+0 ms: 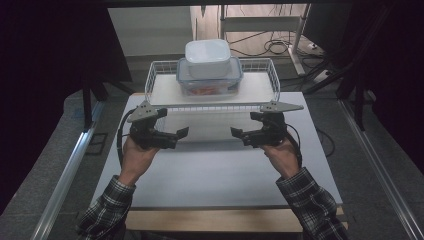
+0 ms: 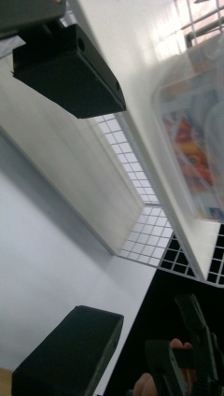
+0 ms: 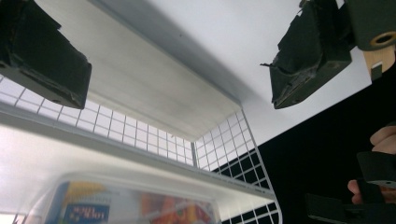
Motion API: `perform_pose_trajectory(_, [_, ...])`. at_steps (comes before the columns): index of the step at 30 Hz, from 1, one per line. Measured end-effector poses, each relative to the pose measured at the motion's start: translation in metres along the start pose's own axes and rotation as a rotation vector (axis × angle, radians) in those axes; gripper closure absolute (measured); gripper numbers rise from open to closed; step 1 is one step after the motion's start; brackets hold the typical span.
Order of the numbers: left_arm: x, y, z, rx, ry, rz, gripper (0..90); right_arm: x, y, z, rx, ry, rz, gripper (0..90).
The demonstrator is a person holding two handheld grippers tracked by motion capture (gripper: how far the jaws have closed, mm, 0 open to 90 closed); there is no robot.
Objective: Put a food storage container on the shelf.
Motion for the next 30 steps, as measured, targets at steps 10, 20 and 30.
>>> perform_pose_trajectory(10, [0.024, 0.0, -0.006, -0.021, 0.0, 0.01, 2.7, 0.014, 0.004, -0.005, 0.0, -0.005, -0.018, 4.3])
perform_pose_trajectory(20, [0.046, -0.009, -0.011, -0.019, -0.006, 0.015, 2.9, 0.03, 0.009, -0.011, 0.009, 0.006, -0.032, 1.7])
perform_pose_trajectory(30, [0.069, -0.008, -0.015, -0.025, 0.013, -0.005, 3.0, 0.039, 0.016, -0.015, 0.004, 0.017, -0.044, 0.5])
Point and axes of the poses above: each handheld gripper's, and its own axes: z roughly forward along the jaws, x roughly out of its underside, y roughly to its left, the point moved 6 cm from there along z, roughly forward along the jaws, and after that the axes turned 9 degrees about -z, right-handed, at the moved point
